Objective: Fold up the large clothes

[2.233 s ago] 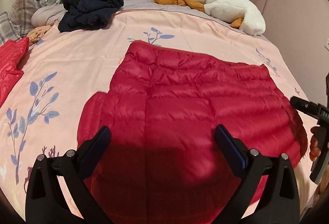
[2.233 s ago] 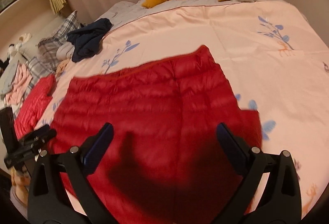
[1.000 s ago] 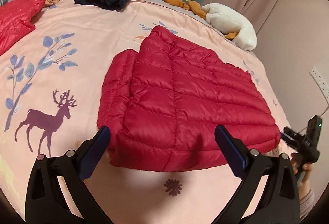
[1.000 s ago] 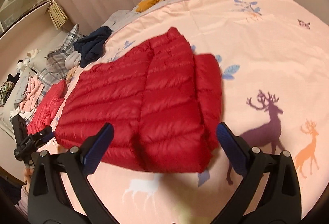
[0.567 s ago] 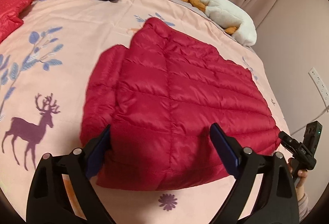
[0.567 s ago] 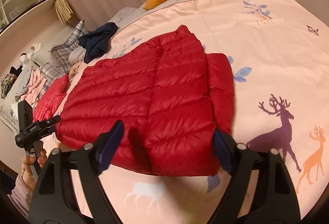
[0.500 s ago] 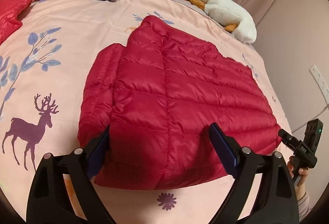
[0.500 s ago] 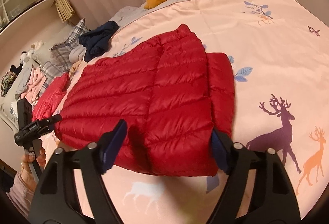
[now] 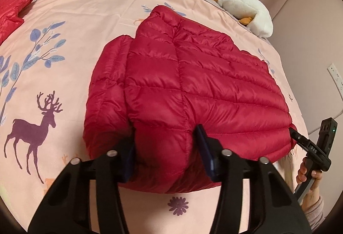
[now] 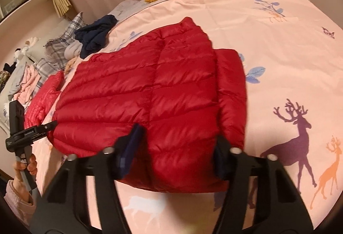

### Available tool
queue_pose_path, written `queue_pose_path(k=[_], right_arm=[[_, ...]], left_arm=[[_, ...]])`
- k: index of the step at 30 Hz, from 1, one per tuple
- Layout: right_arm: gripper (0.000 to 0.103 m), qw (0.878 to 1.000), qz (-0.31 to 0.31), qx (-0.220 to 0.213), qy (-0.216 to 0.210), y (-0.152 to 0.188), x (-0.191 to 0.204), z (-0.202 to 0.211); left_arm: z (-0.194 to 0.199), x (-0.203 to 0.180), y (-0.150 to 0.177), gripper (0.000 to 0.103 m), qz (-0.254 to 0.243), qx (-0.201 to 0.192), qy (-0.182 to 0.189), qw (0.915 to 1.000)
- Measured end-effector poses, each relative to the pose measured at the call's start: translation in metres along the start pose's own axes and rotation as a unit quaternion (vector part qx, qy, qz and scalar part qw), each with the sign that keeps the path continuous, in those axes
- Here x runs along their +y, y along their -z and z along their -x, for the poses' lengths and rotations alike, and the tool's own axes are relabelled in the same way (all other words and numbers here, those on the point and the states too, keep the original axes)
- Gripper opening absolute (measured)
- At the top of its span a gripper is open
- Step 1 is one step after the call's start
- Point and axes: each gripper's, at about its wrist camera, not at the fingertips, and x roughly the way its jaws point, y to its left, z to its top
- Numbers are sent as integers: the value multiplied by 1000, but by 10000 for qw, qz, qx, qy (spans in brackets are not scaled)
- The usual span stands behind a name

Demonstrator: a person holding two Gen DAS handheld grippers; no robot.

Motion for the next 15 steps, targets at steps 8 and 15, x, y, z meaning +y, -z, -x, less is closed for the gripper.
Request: queue_pose_path(k=[8,15], right_arm=[[34,9999,74,20,81,9,1,0],[34,9999,-15,111,58,5,-5,-7]], left_arm=[[-2,-1,10,45,-81,-29,-44,10000],[-6,0,7,45,-147,16,-149,9998]])
